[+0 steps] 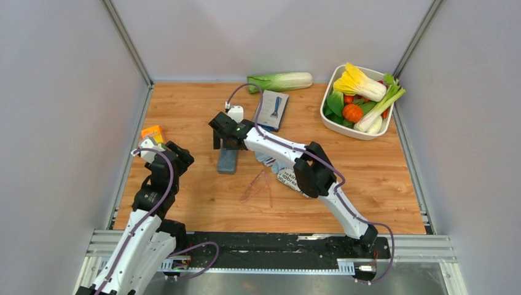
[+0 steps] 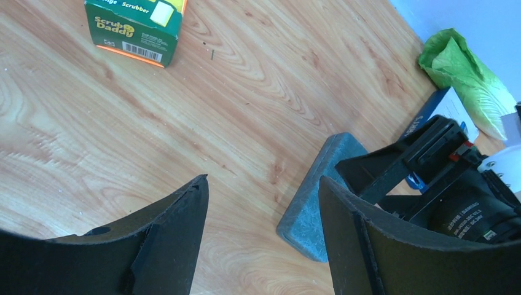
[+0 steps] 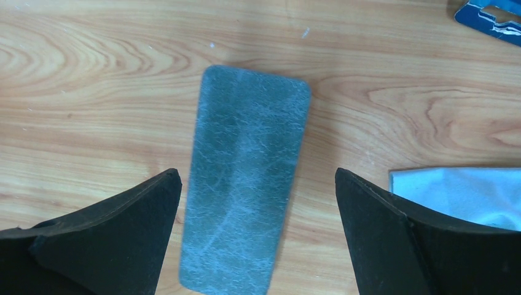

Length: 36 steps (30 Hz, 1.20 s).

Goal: Organize the sunglasses
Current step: Pick up the sunglasses case from the center of the board.

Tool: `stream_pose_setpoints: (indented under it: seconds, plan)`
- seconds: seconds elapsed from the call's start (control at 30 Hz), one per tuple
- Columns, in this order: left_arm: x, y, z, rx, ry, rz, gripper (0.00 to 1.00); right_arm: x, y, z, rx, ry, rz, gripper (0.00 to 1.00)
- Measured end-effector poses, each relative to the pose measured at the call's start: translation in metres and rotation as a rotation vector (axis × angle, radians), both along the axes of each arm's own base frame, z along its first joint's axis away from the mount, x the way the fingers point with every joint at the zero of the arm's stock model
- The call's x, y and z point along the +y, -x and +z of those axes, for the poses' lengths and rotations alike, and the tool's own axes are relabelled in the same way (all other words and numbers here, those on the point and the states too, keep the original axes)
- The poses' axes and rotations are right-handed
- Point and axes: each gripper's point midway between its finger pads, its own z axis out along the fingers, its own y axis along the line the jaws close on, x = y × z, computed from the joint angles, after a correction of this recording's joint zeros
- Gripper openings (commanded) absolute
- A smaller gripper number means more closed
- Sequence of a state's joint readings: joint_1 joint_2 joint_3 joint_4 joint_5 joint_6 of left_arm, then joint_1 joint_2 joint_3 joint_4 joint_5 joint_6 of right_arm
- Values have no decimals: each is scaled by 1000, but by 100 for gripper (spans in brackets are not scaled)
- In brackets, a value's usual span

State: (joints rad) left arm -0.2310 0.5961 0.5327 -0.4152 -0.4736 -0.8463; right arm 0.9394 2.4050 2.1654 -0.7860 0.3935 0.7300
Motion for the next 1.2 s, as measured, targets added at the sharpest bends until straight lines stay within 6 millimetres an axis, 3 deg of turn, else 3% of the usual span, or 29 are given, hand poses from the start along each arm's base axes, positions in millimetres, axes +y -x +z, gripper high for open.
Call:
stream_pose_setpoints:
  seconds: [0.23, 0.5, 0.7, 0.9, 1.2]
  plan:
    - [1, 2, 1, -10, -4, -2, 74, 15, -7, 7, -64, -40, -56, 100]
    - [1, 2, 2, -10, -12, -7, 74, 23, -12, -17, -97, -3, -78, 100]
    - [1, 2, 1, -9, -17, -10, 74, 19, -13, -22, -118, 34, -90, 74]
    - [1, 2, -1, -9, -18, -13, 74, 19, -15, -22, -135, 35, -81, 60]
    - [-8, -1, -10, 9, -22, -69, 75, 12, -5, -19, -121, 44, -10, 64]
